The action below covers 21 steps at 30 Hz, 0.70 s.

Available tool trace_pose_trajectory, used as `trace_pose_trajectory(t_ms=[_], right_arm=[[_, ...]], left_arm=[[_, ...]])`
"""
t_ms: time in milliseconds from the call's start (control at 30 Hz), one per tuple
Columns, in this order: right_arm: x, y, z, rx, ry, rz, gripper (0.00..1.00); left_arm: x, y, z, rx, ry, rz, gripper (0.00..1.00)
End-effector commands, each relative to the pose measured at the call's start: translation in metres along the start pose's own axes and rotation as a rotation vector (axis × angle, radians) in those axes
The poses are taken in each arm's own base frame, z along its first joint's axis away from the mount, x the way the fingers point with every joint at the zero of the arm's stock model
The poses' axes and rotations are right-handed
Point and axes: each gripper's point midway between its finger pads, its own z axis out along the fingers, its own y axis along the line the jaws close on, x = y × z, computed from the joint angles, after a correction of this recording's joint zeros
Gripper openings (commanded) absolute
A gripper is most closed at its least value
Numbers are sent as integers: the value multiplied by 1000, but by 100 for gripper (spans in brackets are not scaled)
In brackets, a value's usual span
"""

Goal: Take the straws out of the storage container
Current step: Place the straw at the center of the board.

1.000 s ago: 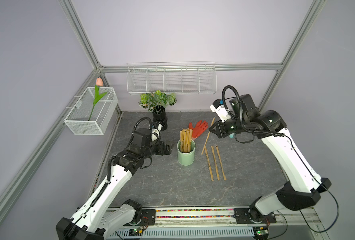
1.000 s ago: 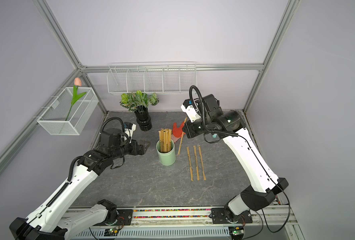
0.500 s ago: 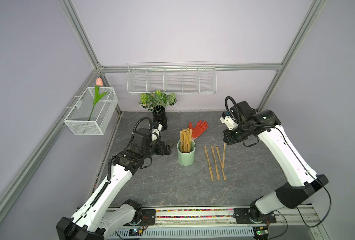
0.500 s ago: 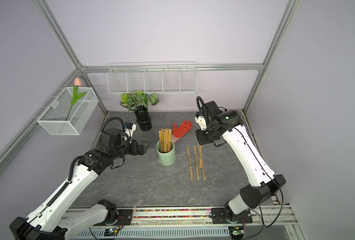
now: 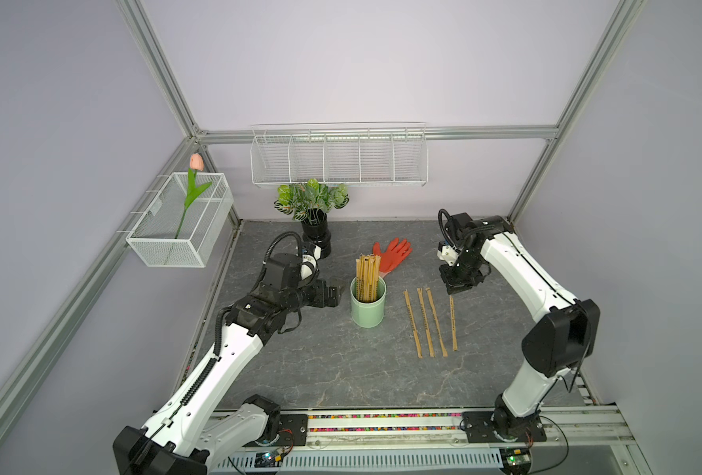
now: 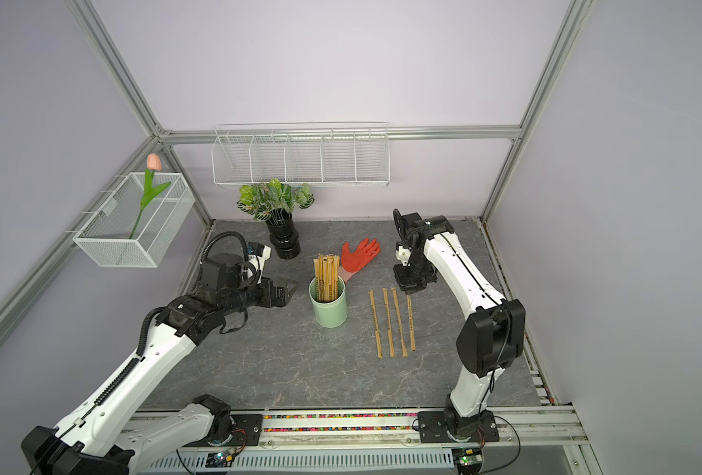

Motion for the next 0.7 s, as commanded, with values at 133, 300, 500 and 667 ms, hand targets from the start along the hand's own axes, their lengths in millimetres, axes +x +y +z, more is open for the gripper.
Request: trace_pose_trajectory(t_ms=[133, 300, 500, 667], right_arm=[[-2, -14, 28, 26, 129, 12, 10], [-12, -17, 45, 25, 171, 14, 10], [-24, -23, 57, 37, 217, 26, 10], [-32, -28, 71, 45, 253, 32, 10]], left_arm=[[1, -1, -2, 3, 7, 4, 100], [1, -1, -2, 0, 6, 5, 100], [1, -1, -2, -1, 7, 5, 100], [1, -1, -2, -1, 7, 6, 100]])
